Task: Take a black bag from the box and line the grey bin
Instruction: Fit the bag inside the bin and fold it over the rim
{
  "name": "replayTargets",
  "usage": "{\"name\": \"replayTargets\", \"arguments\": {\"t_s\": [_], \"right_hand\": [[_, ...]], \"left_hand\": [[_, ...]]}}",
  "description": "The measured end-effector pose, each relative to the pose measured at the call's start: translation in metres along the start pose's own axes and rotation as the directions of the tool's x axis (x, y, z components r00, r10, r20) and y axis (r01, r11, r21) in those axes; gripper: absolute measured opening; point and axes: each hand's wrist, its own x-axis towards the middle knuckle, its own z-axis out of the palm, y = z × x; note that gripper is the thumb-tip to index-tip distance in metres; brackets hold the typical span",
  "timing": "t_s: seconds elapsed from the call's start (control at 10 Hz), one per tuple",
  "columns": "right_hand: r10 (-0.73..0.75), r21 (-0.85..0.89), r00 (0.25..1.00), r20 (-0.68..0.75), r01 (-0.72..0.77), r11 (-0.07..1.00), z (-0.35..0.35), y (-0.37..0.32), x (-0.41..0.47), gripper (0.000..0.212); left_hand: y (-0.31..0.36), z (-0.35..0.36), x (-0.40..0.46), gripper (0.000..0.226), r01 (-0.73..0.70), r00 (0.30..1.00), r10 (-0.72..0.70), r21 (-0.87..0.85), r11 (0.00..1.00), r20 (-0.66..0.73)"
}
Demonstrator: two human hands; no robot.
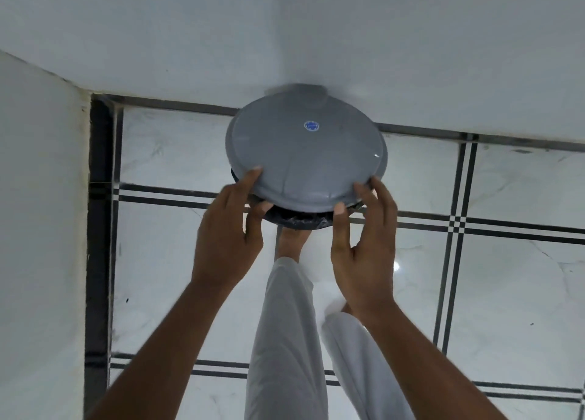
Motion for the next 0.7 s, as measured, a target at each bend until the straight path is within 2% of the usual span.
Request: {"name": "replayTargets", "arguments": {"t_s": [0.1, 0.2, 0.3, 0.4, 0.5, 0.6, 0.7], "right_hand": [[0.086, -0.067, 0.993, 0.081, -0.08, 0.995, 0.015, 0.025, -0.011, 0.051], [0.173, -0.172, 0.964, 0.201, -0.14, 0.975, 0.029, 0.048, -0.017, 0.065], [0.247, -0.269, 0.896, 0.37, -0.151, 0.951, 0.039, 0.068, -0.018, 0.07], [0.313, -0.255, 0.834, 0.454, -0.216, 0.943, 0.037, 0.068, -0.011, 0.072], [0.364, -0.134, 0.828, 0.428, -0.34, 0.931, 0.018, 0.044, -0.006, 0.061], [0.386, 0.055, 0.842, 0.378, -0.436, 0.898, -0.022, 0.008, 0.0, 0.048], [0.332, 0.173, 0.891, 0.309, -0.396, 0.902, -0.08, -0.039, 0.008, 0.033]], "left_hand": [[-0.014, 0.022, -0.023, 0.059, 0.154, 0.985, -0.147, -0.071, 0.986, 0.095], [-0.025, 0.043, -0.033, 0.059, 0.275, 0.937, -0.278, 0.044, 0.96, 0.213], [-0.028, 0.06, -0.034, 0.06, 0.307, 0.827, -0.415, 0.315, 0.898, 0.378], [-0.019, 0.065, -0.028, 0.066, 0.353, 0.715, -0.509, 0.38, 0.855, 0.479], [0.009, 0.053, -0.018, 0.065, 0.446, 0.713, -0.53, 0.286, 0.848, 0.459], [0.058, 0.026, -0.013, 0.048, 0.526, 0.762, -0.496, 0.049, 0.849, 0.415], [0.123, -0.014, -0.006, 0.044, 0.489, 0.828, -0.428, -0.093, 0.867, 0.361]]}}
